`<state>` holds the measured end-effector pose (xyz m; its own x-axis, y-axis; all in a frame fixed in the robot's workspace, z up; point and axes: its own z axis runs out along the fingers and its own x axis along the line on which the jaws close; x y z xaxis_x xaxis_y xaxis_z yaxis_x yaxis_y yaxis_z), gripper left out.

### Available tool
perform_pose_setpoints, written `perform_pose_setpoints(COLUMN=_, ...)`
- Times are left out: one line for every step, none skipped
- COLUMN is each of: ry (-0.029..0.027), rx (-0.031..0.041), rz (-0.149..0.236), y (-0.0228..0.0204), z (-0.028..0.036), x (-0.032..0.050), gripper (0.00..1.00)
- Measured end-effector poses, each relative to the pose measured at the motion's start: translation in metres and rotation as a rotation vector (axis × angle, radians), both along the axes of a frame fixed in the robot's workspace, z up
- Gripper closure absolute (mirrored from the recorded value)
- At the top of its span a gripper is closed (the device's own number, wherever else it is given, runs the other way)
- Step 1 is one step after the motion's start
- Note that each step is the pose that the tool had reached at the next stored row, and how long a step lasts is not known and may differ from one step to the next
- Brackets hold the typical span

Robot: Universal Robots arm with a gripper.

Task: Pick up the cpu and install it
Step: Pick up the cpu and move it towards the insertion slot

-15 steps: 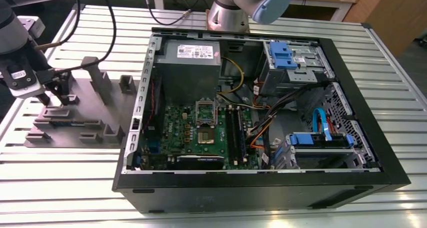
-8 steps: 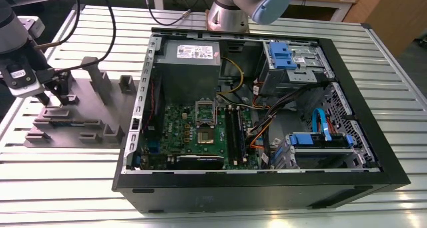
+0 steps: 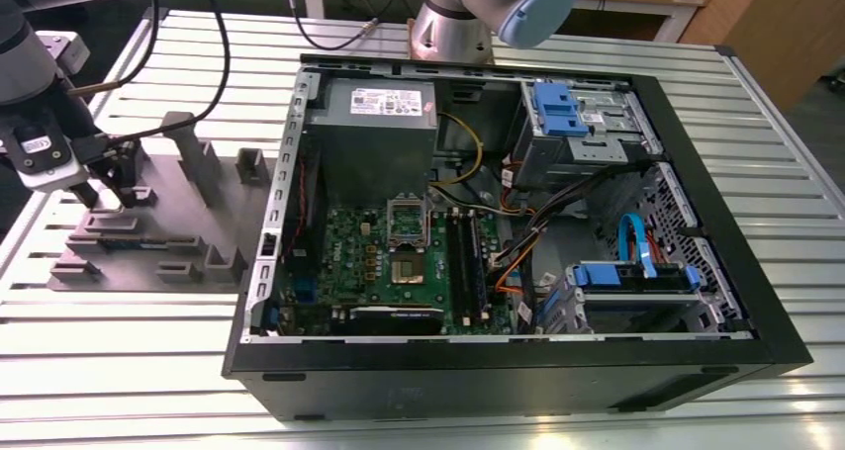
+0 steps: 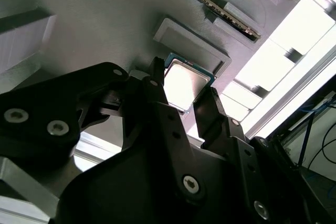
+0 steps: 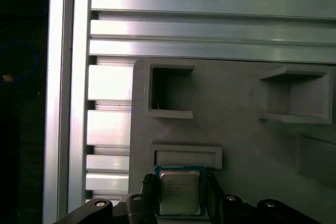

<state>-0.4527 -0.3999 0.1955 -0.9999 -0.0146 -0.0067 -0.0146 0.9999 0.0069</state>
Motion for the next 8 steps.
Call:
perform_pose_setpoints(ry=0.0000, rx=-0.0005, rz=0.000, y=0.0001, z=0.0000, x=0.0000, gripper=0.53)
perform_pose_setpoints(ry=0.0000, rx=-0.0009, rz=0.000, y=0.0001, z=0.0000, x=0.0000, gripper=0.53)
perform_pose_setpoints(ry=0.0000, rx=-0.0013, rz=0.000, y=0.0002, z=0.0001, x=0.0000, gripper=0.53)
perform_pose_setpoints(ry=0.0000, rx=-0.0017, rz=0.000, y=0.0002, z=0.0001, x=0.0000, gripper=0.53)
perform_pose_setpoints(ry=0.0000, rx=-0.0021, rz=0.000, y=0.0002, z=0.0001, x=0.0000, gripper=0.53)
perform_pose_setpoints(ry=-0.0001, rx=-0.0026, rz=0.000, y=0.0004, z=0.0001, x=0.0000, gripper=0.53)
perform_pose_setpoints(ry=-0.0001, rx=-0.0034, rz=0.000, y=0.0005, z=0.0000, x=0.0000, gripper=0.53)
perform_pose_setpoints(ry=-0.0001, rx=-0.0038, rz=0.000, y=0.0005, z=0.0001, x=0.0000, gripper=0.53)
